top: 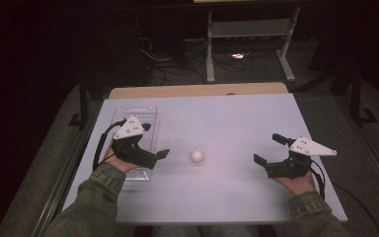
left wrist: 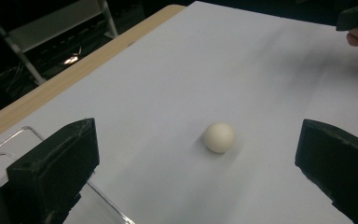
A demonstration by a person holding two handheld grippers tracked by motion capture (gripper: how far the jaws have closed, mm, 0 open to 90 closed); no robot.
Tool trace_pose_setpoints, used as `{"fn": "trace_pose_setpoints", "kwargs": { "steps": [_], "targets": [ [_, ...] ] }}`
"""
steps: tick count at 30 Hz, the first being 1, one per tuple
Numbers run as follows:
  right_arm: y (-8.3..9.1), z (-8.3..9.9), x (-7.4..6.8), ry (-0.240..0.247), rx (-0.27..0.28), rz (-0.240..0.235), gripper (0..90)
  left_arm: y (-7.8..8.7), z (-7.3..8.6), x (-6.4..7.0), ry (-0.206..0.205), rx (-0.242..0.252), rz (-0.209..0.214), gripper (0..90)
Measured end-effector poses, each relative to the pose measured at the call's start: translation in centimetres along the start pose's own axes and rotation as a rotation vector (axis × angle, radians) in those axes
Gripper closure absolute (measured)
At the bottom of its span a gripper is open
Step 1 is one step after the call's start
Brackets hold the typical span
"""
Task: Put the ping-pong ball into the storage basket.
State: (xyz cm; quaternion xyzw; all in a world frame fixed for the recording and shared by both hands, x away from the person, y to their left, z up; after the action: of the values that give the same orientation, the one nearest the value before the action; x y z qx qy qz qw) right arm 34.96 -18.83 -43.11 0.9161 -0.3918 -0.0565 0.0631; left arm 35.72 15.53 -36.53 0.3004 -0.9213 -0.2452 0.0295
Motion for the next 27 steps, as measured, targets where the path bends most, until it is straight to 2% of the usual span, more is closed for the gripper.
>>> {"fn": "trace_pose_setpoints", "kwargs": {
  "steps": [9, 27],
  "targets": [
    [0.0, 0.0, 0.0, 0.001, 0.002, 0.0, 0.0, -1.2, -0.6, 0.1, -0.012, -0.018, 0.02, 0.0],
    [0.1, 0.0, -0.1, 0.001, 0.0, -0.005, 0.0, -3.5, -0.7, 0.5, -0.037, -0.086, 0.06, 0.0]
  ]
}}
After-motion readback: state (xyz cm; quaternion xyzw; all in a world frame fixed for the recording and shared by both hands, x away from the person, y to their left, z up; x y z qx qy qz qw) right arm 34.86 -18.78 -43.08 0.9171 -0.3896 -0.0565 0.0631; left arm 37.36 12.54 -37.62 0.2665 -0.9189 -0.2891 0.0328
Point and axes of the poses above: each handheld gripper's, and its own axes: y roughly backward along the jaws, z roughly out of its underside, x roughly to its right, the point moved 8 cm from there along -y, roughly forward along the jaws, and after that the axes turned 4 degrees about x, right-handed, at the moved point
